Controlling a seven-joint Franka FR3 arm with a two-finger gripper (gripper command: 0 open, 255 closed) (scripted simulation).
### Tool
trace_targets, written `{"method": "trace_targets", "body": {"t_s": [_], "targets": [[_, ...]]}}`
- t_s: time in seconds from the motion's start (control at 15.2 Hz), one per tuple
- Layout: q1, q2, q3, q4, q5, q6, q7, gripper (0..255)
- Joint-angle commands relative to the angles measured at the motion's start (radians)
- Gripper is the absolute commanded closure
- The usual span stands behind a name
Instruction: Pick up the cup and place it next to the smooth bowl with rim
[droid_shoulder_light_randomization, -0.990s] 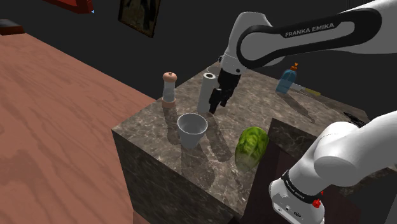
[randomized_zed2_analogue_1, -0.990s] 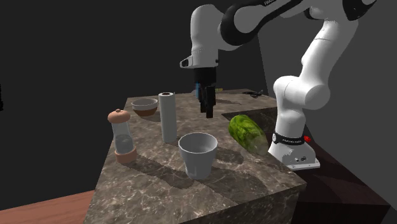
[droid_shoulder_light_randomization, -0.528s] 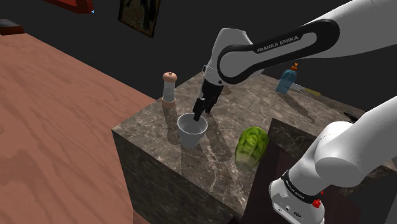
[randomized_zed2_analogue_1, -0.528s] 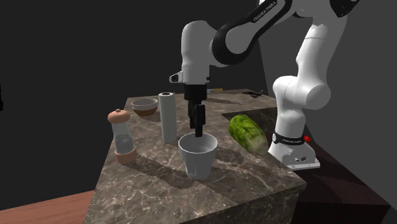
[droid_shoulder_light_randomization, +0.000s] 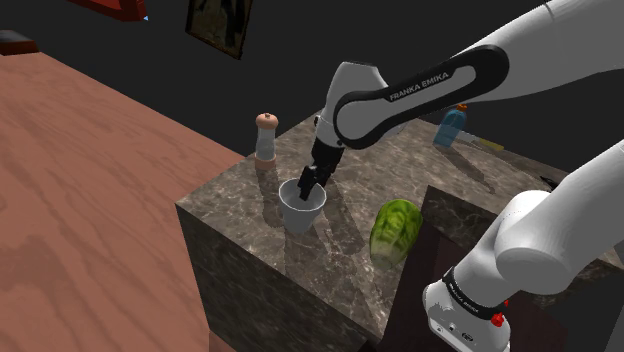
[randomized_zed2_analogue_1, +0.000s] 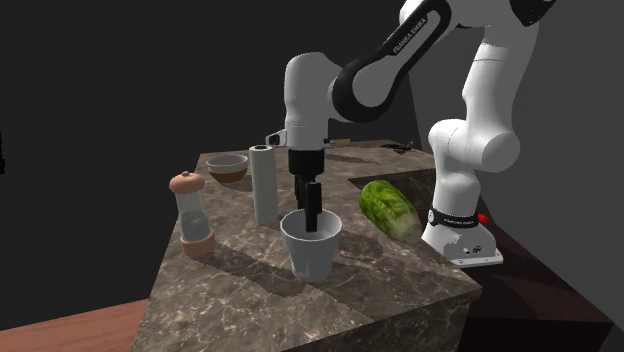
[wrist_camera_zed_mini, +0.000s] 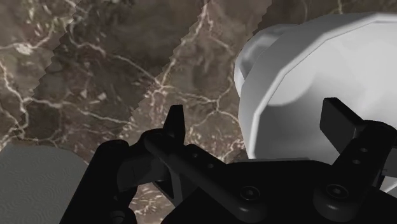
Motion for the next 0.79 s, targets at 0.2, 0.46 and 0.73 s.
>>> {"method": "trace_targets", "body": {"t_s": [0.2, 0.46, 0.73], "targets": [[0.0, 0.002, 0.0, -0.001, 0.0, 0.003, 0.0, 0], [0.0, 0.002, 0.0, -0.001, 0.0, 0.003, 0.0, 255], [0.0, 0.001, 0.0, -0.001, 0.0, 0.003, 0.0, 255]]}}
